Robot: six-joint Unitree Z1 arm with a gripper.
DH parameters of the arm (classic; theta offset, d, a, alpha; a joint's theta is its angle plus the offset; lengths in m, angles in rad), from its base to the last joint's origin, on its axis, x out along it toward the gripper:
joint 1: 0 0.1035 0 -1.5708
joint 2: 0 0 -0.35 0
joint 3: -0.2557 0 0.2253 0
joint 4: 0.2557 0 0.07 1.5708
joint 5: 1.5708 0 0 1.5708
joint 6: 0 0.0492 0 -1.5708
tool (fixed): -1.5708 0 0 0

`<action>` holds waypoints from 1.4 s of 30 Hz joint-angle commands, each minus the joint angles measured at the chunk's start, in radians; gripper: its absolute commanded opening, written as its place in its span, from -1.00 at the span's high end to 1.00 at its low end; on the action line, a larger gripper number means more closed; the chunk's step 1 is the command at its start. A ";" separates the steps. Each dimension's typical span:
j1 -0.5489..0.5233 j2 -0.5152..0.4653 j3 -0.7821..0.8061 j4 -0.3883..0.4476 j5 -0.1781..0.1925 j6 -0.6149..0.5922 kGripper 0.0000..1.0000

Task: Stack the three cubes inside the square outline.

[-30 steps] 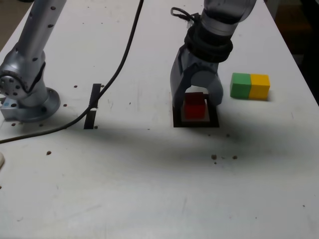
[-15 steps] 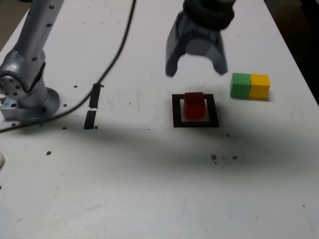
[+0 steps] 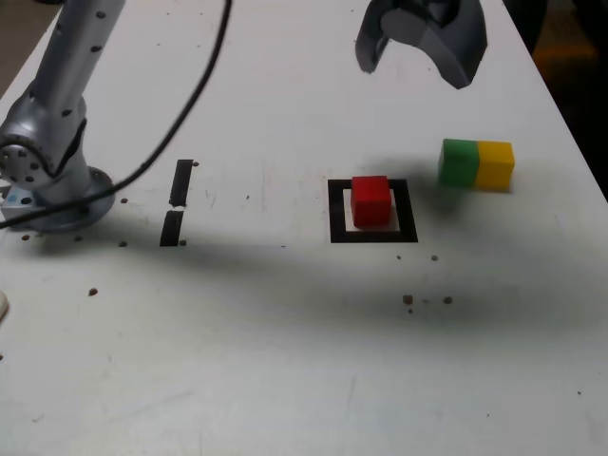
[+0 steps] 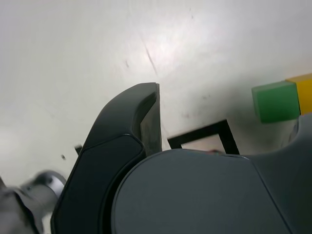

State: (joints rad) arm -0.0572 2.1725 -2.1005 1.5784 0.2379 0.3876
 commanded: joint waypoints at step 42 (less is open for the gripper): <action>-0.045 0.221 -0.215 -0.223 0.187 0.971 -1.00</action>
State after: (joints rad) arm -0.0996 2.3801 -2.2861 1.3432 0.4249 1.3493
